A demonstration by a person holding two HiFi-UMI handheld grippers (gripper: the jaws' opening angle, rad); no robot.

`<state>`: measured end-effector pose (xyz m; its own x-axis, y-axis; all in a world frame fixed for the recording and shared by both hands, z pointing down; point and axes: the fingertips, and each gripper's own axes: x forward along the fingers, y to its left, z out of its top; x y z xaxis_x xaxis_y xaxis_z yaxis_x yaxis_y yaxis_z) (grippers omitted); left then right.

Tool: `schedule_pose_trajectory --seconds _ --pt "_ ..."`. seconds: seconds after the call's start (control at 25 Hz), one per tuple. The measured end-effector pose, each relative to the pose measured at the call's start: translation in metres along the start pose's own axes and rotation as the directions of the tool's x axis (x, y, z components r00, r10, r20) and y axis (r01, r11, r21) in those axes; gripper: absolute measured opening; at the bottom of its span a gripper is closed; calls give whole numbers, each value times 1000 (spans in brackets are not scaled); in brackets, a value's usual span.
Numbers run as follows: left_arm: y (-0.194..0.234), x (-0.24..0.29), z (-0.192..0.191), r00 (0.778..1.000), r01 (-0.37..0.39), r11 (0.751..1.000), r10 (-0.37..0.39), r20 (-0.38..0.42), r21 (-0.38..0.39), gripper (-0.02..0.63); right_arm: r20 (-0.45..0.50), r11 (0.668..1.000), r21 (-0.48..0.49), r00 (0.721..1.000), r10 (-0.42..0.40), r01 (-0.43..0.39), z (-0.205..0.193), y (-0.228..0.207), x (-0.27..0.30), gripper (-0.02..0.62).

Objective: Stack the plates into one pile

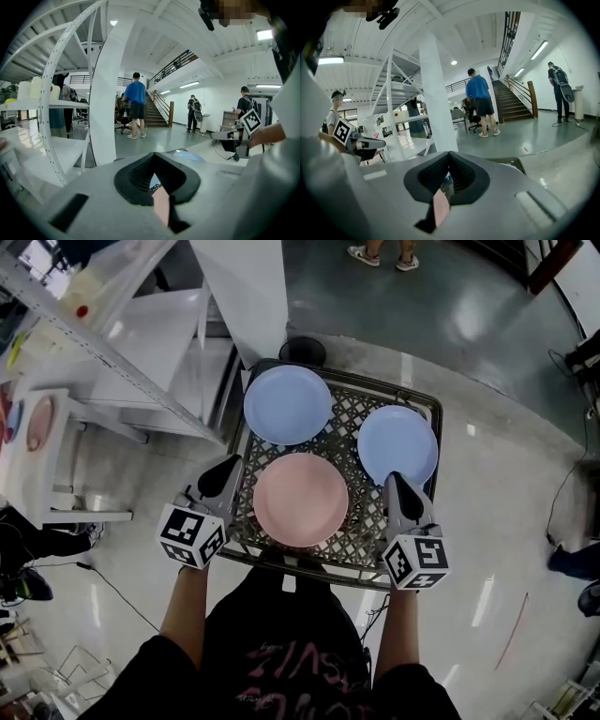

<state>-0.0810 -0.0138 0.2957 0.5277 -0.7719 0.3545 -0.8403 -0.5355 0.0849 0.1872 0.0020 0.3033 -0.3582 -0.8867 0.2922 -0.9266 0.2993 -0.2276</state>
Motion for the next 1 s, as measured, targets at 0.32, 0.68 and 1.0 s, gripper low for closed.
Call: schedule_pose_trajectory --seconds 0.32,0.68,1.0 --pt "3 3 -34 999 2 1000 -3 -54 -16 -4 -59 1000 12 998 1 -1 -30 2 6 12" --pt "5 5 -81 991 -14 999 7 -133 -52 -3 -135 999 41 991 3 2 -74 -1 9 12" --pt "6 14 -123 977 11 999 -20 -211 -47 -1 -222 999 41 975 27 -18 -115 7 20 12"
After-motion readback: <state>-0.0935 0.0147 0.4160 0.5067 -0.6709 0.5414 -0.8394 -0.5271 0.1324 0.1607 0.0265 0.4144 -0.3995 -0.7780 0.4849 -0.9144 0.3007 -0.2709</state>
